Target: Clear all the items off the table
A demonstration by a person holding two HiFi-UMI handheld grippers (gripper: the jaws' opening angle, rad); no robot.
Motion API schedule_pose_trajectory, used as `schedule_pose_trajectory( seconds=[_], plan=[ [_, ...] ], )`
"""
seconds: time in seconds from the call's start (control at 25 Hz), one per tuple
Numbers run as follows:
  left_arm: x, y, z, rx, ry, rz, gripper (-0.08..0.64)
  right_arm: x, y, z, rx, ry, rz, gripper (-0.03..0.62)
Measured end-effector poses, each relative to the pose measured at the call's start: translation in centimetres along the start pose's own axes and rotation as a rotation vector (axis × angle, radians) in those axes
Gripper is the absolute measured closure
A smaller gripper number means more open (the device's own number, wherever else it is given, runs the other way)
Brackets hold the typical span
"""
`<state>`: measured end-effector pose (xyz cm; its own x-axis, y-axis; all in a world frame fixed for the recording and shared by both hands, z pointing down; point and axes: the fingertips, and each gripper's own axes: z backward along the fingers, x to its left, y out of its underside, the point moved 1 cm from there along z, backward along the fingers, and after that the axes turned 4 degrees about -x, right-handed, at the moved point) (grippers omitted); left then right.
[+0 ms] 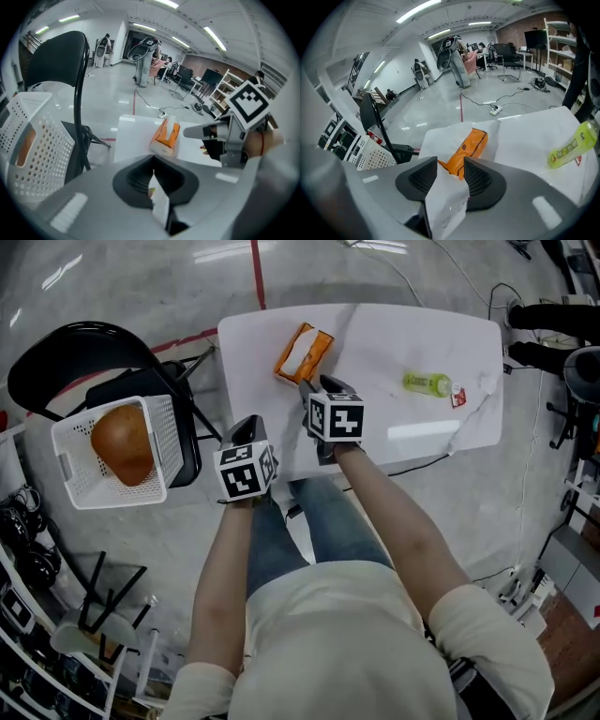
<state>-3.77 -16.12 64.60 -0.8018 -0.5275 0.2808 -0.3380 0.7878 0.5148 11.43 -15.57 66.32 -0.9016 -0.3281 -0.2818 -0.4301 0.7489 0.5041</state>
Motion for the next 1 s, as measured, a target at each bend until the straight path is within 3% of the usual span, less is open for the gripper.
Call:
schedule_pose_trajectory(
  seconds=[0.52, 1.0],
  plan=[
    [1.2, 0.8, -5.0, 0.034, -0.015, 0.012, 0.552, -1.8, 1.0, -6.8, 0.059, -0.032, -0.082, 0.29],
    [1.9, 1.1, -7.7, 0.043, -0.024, 0.043, 0.552, -3.3, 0.7, -10.5, 0.055, 0.018, -0.142, 0.179]
  ],
)
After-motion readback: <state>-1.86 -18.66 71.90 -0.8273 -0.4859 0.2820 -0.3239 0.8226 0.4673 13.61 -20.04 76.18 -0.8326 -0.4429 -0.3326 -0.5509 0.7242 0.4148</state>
